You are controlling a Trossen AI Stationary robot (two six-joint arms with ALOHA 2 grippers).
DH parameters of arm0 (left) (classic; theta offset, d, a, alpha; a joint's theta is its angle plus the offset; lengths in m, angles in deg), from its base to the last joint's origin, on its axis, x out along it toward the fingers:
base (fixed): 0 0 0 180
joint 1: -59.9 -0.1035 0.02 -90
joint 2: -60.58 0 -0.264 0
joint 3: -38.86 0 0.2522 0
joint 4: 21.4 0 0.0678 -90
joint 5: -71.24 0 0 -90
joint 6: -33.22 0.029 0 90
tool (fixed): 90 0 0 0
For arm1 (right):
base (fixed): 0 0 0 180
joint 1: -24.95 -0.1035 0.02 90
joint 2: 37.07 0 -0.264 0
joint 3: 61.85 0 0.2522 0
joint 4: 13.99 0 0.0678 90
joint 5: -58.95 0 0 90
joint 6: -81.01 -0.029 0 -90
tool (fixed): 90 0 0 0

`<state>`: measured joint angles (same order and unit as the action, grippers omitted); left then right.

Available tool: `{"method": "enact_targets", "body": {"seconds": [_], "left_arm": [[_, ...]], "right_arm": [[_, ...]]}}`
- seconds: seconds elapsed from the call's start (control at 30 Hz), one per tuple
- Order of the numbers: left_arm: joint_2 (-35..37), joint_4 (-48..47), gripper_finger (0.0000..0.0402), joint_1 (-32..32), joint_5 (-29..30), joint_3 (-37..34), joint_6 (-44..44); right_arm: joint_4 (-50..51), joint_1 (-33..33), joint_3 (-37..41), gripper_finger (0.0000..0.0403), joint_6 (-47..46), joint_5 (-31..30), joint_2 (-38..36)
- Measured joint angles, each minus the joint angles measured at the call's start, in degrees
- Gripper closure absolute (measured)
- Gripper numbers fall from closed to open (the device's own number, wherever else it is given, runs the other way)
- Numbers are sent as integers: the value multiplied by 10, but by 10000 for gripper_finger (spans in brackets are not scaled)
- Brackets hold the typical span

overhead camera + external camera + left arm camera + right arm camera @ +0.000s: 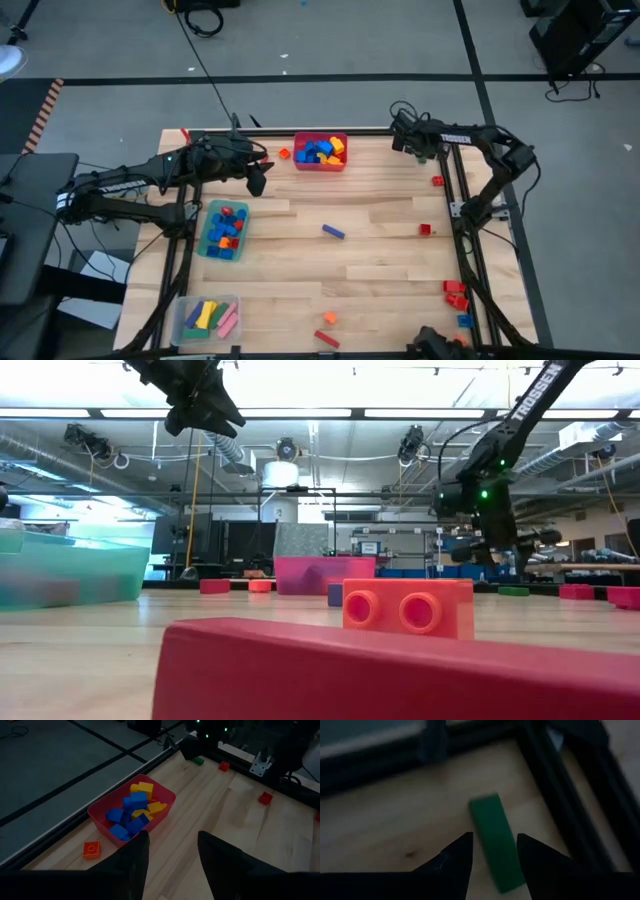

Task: Sort blocks by size
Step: Put the green rectangle block into the transparent bin

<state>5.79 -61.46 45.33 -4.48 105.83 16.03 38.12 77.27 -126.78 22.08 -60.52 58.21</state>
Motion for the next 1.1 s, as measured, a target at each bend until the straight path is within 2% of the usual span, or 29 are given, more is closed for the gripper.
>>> {"method": "enact_targets", "body": {"seconds": [0.1, 0.27, 0.47, 0.6, 0.83, 1.0, 1.1], "left_arm": [[0, 0, 224, 0, 0, 0, 0], [0, -1, 224, 0, 0, 0, 0], [0, -1, 224, 0, 2, 0, 0], [0, -1, 224, 0, 6, 0, 0], [0, -1, 224, 0, 6, 0, 0], [0, -2, 224, 0, 6, 0, 0], [0, -2, 224, 0, 6, 0, 0]], "right_arm": [[5, -6, 3, 236, -37, 8, 27], [10, -22, -1, 238, -36, 26, 41], [-28, -35, -2, 253, 36, 111, 38], [-47, -67, -3, 267, 64, 164, 33], [-30, -103, -1, 284, -31, 136, 24], [-10, -117, 0, 279, -140, 95, 23], [-6, -122, 0, 271, -172, 61, 23]]}}
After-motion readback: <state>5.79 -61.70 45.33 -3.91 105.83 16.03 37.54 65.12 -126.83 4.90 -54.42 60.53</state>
